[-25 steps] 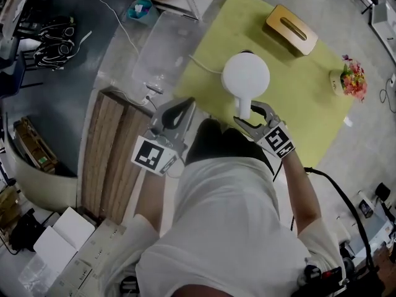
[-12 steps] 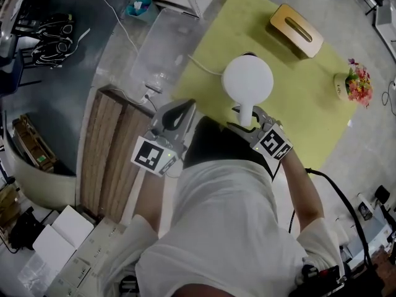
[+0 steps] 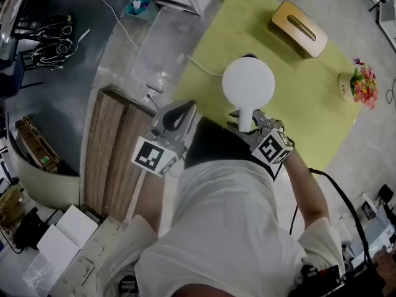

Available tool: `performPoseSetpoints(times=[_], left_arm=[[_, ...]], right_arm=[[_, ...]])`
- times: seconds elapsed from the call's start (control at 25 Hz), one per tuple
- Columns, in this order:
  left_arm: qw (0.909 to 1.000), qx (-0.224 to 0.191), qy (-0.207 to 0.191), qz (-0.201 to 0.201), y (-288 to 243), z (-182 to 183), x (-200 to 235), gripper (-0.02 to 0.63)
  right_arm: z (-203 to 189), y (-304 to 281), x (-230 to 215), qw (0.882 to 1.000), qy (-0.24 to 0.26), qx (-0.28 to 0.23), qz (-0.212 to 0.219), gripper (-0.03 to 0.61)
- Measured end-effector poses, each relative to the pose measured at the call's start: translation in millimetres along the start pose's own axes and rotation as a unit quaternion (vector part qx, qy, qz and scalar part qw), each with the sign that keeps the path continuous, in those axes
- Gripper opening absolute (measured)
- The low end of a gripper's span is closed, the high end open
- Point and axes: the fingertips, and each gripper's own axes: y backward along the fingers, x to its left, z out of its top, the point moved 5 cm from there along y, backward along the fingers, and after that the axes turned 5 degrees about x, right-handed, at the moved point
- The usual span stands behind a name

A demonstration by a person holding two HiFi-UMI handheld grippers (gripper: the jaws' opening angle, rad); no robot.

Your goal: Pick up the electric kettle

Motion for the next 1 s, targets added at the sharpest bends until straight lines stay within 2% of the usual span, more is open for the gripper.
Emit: performPoseSetpoints(times=[0.4,0.64,1.0], left_arm=[[0.9999,0.014,0.002,-0.009,-12.7,-10.1,7.2,0.003],[0.9998,0.015,0.004,-0.010,-14.1,-9.3,10.2,0.004],[0.9998,0.013,0.008,-0.011,-10.3,-9.1,13.3,0.004]], right_arm=[[0.1,-13.3,1.2,0.997,0.074,0.016,-0.024,0.062],[-1.7,-13.1,3.8,0.996,0.087,0.019,-0.032,0.061],[9.7,-13.6,4.0,0.996,0.079,0.022,-0.043,0.063]])
